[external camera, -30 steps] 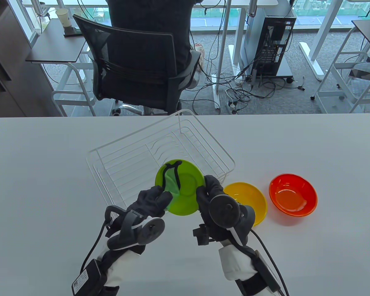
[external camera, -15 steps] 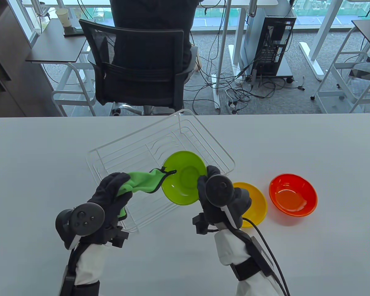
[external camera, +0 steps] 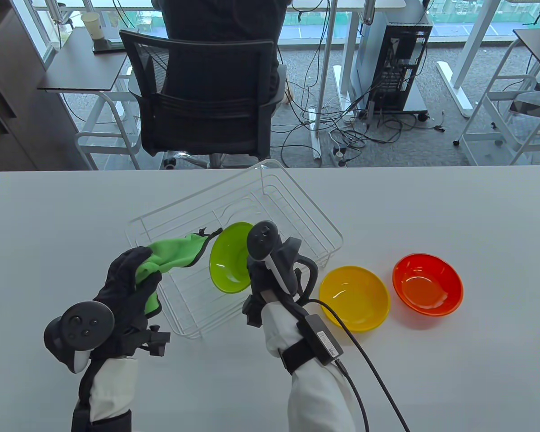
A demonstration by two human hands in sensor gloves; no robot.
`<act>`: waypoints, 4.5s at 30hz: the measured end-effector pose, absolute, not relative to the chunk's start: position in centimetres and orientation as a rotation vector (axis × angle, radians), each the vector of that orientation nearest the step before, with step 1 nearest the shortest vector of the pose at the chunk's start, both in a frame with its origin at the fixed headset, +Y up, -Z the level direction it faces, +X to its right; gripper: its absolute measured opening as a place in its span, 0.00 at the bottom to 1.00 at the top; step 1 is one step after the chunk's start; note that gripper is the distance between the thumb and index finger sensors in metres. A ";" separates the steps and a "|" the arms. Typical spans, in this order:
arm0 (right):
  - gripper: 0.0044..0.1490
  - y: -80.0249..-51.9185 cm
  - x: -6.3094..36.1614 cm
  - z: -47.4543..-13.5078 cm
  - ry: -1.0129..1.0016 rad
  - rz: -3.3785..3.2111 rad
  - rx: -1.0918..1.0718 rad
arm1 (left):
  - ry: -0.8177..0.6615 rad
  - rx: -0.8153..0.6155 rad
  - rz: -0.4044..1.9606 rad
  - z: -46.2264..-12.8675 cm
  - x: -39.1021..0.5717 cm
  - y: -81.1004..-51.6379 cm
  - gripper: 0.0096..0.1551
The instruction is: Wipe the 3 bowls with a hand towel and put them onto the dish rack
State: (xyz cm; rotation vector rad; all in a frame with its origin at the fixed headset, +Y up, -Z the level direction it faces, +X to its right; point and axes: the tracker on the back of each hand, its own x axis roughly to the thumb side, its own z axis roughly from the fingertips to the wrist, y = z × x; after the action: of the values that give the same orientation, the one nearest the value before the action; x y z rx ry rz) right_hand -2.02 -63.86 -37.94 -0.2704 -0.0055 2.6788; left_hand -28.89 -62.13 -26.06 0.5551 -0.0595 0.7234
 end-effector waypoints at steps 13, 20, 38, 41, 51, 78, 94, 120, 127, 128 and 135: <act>0.34 -66.5 -5.1 -40.1 0.376 2.538 -0.332 | -0.048 0.531 0.766 -26.3 -29.1 -62.4 0.32; 0.34 -67.6 -5.6 -40.7 0.513 2.484 -0.377 | -0.056 0.518 0.769 -26.4 -28.8 -62.6 0.32; 0.37 -69.4 -5.2 -41.6 0.736 2.534 -0.410 | -0.077 0.497 0.766 -26.8 -28.2 -62.8 0.32; 0.35 -67.5 -4.2 -41.1 0.576 2.531 -0.382 | -0.080 0.493 0.749 -26.8 -28.1 -63.0 0.32; 0.34 -60.0 4.4 -36.9 0.104 2.442 -0.253 | -0.095 0.479 0.720 -27.0 -27.4 -63.4 0.32; 0.35 -68.7 20.0 -33.4 0.473 2.859 -0.956 | -0.140 0.456 0.658 -27.1 -26.2 -64.1 0.32; 0.39 -73.1 20.9 -34.0 0.675 2.800 -1.037 | -0.158 0.436 0.634 -27.2 -25.8 -64.4 0.32; 0.27 -67.6 21.8 -32.9 0.228 2.562 -0.760 | -0.165 0.452 0.744 -27.5 -25.9 -63.2 0.34; 0.27 -63.9 21.0 -31.9 0.033 2.605 -0.690 | -0.193 0.467 0.752 -27.5 -24.4 -60.8 0.34; 0.27 -63.6 20.8 -31.8 0.014 2.602 -0.672 | -0.199 0.461 0.752 -27.5 -24.1 -60.5 0.34; 0.28 -60.9 17.0 -31.1 -0.175 2.601 -0.476 | -0.250 0.375 0.749 -28.5 -20.6 -58.6 0.34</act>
State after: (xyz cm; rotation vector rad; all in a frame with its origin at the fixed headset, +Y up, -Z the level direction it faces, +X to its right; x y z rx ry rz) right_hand 17.01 -60.85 -31.07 -0.4758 -0.1747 2.6009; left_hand -20.63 -58.61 -28.50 0.3755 -0.2502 0.7492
